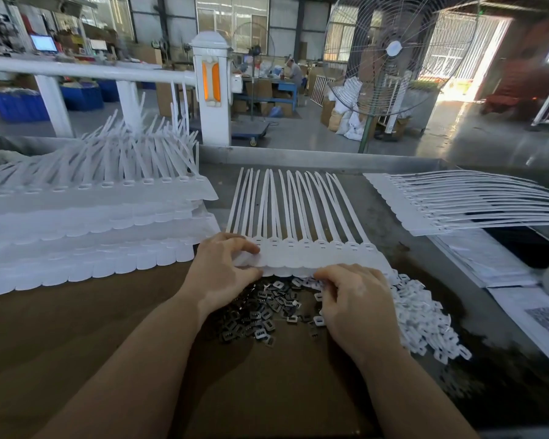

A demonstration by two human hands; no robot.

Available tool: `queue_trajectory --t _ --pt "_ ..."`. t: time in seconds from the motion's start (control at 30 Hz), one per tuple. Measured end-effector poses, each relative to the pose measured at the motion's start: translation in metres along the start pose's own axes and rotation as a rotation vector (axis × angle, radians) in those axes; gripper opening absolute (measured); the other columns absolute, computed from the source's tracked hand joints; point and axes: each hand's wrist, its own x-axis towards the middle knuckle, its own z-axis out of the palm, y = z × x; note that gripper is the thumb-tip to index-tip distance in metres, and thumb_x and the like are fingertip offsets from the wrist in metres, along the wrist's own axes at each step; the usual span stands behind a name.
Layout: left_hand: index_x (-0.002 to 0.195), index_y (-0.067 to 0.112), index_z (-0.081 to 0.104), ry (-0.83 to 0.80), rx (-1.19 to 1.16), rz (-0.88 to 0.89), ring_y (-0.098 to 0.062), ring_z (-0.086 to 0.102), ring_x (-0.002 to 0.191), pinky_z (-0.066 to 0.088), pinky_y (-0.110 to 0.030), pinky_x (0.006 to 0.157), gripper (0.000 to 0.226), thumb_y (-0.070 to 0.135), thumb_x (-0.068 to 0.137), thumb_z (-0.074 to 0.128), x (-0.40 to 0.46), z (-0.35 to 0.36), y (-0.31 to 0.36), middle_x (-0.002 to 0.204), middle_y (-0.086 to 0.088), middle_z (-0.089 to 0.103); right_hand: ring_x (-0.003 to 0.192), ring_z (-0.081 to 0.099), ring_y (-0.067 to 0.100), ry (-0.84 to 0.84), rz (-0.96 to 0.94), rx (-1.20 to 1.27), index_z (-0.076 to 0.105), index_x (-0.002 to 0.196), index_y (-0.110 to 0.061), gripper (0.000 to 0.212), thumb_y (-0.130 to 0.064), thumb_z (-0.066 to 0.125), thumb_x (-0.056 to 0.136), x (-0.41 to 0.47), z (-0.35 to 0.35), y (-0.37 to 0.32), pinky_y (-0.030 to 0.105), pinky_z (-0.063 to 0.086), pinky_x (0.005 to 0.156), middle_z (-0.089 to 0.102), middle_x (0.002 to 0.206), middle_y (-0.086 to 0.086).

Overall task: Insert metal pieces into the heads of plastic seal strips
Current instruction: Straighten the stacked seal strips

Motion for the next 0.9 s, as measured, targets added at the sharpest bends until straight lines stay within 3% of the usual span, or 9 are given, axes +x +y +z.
queue_trajectory --t 0.13,0.27,0.37,0.47,0.6,0.73,0.83,0.9 --pt "0.085 0.032 0.063 0.128 0.053 0.004 -0.014 0.040 0.111 0.028 -0.027 0.095 0.011 0.038 0.079 0.070 0.000 0.003 0.001 0.107 0.009 0.052 0.072 0.064 0.018 -0.003 0.000 0.014 0.071 0.080 -0.014 0.019 0.002 0.070 0.070 0.000 -0.001 0.000 0.028 0.037 0.077 0.070 0.075 -0.002" --pt "0.078 0.032 0.060 0.304 0.081 0.038 -0.011 0.040 0.102 0.033 -0.036 0.096 0.010 0.037 0.081 0.067 -0.001 0.003 0.004 0.096 0.013 0.051 0.072 0.064 0.019 -0.011 -0.001 0.016 0.072 0.080 -0.013 0.018 0.002 0.070 0.070 -0.001 -0.002 0.000 0.030 0.040 0.077 0.070 0.075 -0.002" --pt "0.085 0.028 0.064 0.364 0.056 0.033 -0.016 0.045 0.104 0.037 -0.041 0.096 0.005 0.030 0.083 0.068 0.000 0.004 0.004 0.095 0.012 0.051 0.072 0.063 0.019 -0.008 0.002 0.022 0.071 0.079 -0.013 0.018 0.002 0.069 0.070 0.000 -0.002 -0.001 0.032 0.041 0.077 0.070 0.075 -0.002" --pt "0.102 0.023 0.065 0.397 -0.012 0.028 -0.018 0.048 0.106 0.042 -0.037 0.095 0.020 0.023 0.083 0.069 0.002 0.003 0.002 0.102 0.009 0.050 0.071 0.063 0.021 0.003 0.004 0.036 0.071 0.078 -0.012 0.018 0.004 0.069 0.069 -0.001 -0.002 -0.001 0.034 0.043 0.076 0.070 0.074 -0.001" --pt "0.123 0.033 0.051 0.363 -0.320 -0.028 -0.009 0.049 0.103 0.040 -0.025 0.087 0.045 0.023 0.083 0.069 0.004 0.001 -0.003 0.117 0.009 0.046 0.070 0.063 0.021 0.013 -0.003 0.033 0.070 0.078 -0.011 0.018 0.004 0.070 0.069 -0.001 -0.001 -0.002 0.033 0.044 0.074 0.069 0.073 0.000" --pt "0.128 0.047 0.047 0.236 -0.746 -0.117 0.001 0.046 0.111 0.037 -0.021 0.081 0.055 0.027 0.082 0.069 0.007 -0.006 -0.008 0.127 0.016 0.045 0.071 0.063 0.022 0.015 -0.006 0.040 0.070 0.078 -0.011 0.017 0.004 0.069 0.069 0.000 -0.002 -0.002 0.034 0.045 0.073 0.069 0.073 0.000" --pt "0.121 0.049 0.054 0.199 -0.953 -0.123 -0.007 0.047 0.120 0.037 -0.028 0.095 0.050 0.017 0.084 0.065 0.011 -0.013 -0.012 0.131 0.016 0.047 0.070 0.062 0.023 0.025 -0.010 0.043 0.070 0.076 -0.010 0.018 0.005 0.070 0.067 -0.001 -0.002 -0.002 0.033 0.045 0.070 0.069 0.072 0.000" --pt "0.121 0.042 0.054 0.181 -1.092 -0.113 -0.007 0.052 0.116 0.039 -0.026 0.096 0.049 0.006 0.087 0.057 0.014 -0.017 -0.014 0.135 0.012 0.045 0.070 0.062 0.023 0.026 -0.008 0.054 0.070 0.076 -0.010 0.018 0.005 0.070 0.067 -0.001 -0.002 -0.002 0.034 0.045 0.069 0.069 0.072 0.001"
